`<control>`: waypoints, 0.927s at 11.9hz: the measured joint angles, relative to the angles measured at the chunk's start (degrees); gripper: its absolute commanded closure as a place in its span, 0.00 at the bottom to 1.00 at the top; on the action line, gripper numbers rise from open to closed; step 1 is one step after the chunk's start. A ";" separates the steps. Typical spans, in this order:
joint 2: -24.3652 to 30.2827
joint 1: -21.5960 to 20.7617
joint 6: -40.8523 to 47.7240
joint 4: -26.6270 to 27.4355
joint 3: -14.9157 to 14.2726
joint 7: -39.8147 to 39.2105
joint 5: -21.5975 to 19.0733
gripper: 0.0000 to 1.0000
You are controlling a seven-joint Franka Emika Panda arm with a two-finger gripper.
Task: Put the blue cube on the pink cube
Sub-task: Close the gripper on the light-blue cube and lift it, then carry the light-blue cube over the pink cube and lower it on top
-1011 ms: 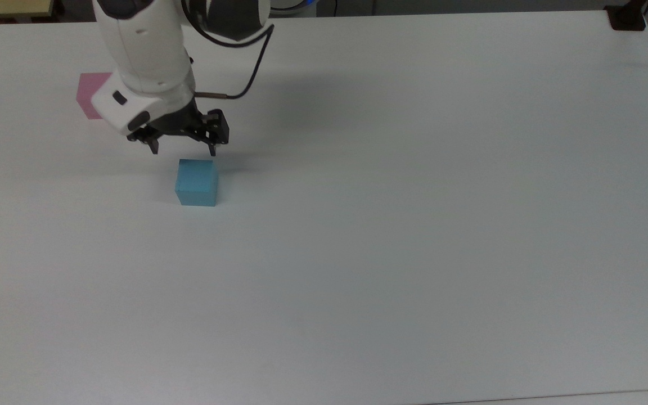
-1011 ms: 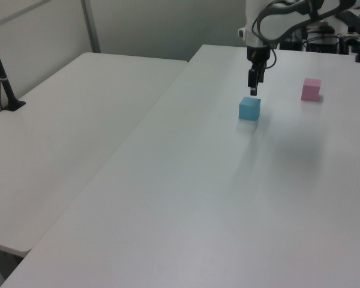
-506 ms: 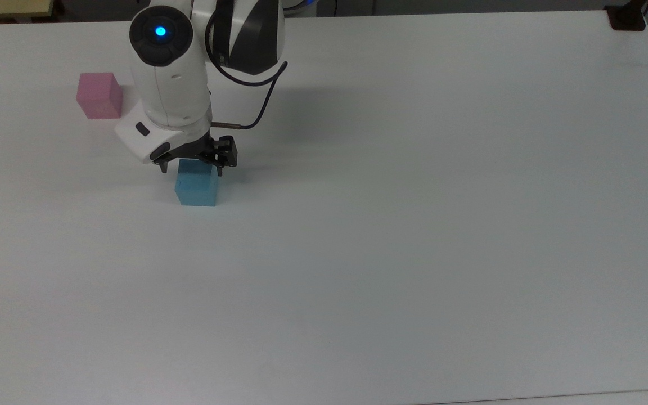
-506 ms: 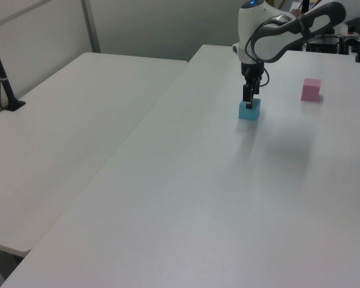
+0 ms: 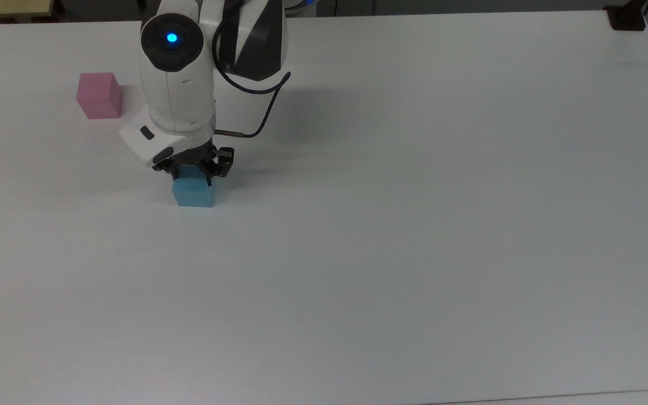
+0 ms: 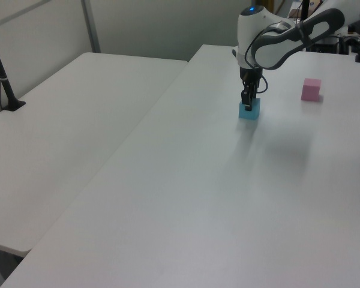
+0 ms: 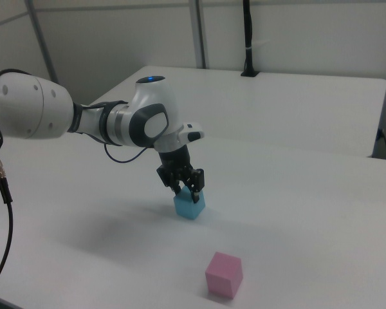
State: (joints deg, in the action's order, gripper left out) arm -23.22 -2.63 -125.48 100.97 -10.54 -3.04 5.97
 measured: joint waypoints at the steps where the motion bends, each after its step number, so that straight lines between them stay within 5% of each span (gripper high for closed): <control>1: 0.24 -0.01 -0.01 -0.13 0.49 1.18 0.00 0.63; 4: 6.08 2.00 6.39 -0.53 0.62 -0.26 0.17 0.63; 7: 15.37 7.92 17.11 0.29 0.60 -11.10 0.21 0.63; 11: 19.40 14.15 17.84 6.52 0.61 -20.20 0.21 0.63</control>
State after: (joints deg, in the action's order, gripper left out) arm -3.82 11.52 -107.64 107.49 -9.93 -23.24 6.18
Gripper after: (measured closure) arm 0.467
